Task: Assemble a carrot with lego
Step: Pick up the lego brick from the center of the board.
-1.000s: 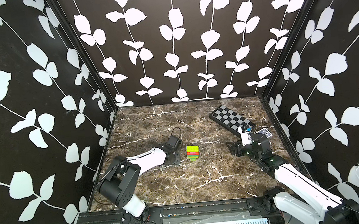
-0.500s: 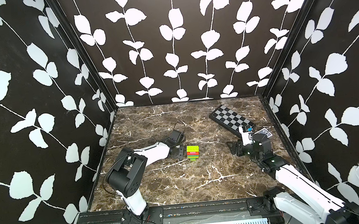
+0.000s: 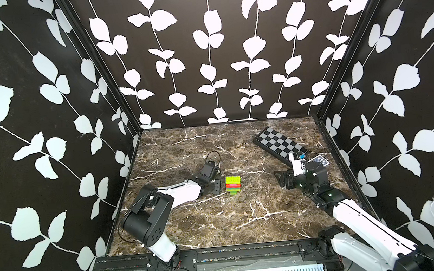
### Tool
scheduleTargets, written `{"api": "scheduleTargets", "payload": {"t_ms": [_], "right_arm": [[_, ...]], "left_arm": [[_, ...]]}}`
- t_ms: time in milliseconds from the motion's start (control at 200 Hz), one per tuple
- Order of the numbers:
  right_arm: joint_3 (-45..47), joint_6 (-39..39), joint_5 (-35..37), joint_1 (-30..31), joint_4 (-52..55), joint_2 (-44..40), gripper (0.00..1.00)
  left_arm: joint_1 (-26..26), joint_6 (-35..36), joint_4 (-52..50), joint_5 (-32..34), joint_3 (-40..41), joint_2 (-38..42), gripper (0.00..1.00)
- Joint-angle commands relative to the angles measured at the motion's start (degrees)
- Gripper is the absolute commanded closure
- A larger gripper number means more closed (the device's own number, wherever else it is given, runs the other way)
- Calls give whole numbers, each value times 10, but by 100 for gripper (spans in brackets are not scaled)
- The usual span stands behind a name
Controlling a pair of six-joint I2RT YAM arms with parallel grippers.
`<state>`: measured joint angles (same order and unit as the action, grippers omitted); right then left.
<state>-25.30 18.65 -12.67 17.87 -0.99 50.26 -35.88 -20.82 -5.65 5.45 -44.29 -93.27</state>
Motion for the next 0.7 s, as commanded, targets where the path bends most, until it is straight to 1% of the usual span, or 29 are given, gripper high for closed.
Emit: {"api": "scheduleTargets", "payload": {"t_ms": [0, 180, 235, 385, 475, 590, 695], "right_arm": [[-10, 6, -1, 3, -14, 1, 22], [-11, 6, 1, 3, -14, 1, 22], [-12, 6, 1, 3, -15, 2, 22], [-15, 6, -1, 3, -16, 8, 22], [-23, 6, -1, 2, -12, 14, 22], [-31, 10, 8, 2, -9, 19, 22], [-43, 32, 23, 2, -1, 25, 22]], "left_arm": [[-8, -2, -28, -5, 25, -2, 57], [-18, -7, -26, -5, 38, 6, 56], [-18, -6, -27, -4, 41, 7, 58], [-18, 4, -26, -1, 41, 13, 68], [-18, 16, -32, 8, 42, 30, 74], [-18, 47, -47, 13, 40, 78, 82], [-17, 91, -104, 22, 14, 128, 88]]}}
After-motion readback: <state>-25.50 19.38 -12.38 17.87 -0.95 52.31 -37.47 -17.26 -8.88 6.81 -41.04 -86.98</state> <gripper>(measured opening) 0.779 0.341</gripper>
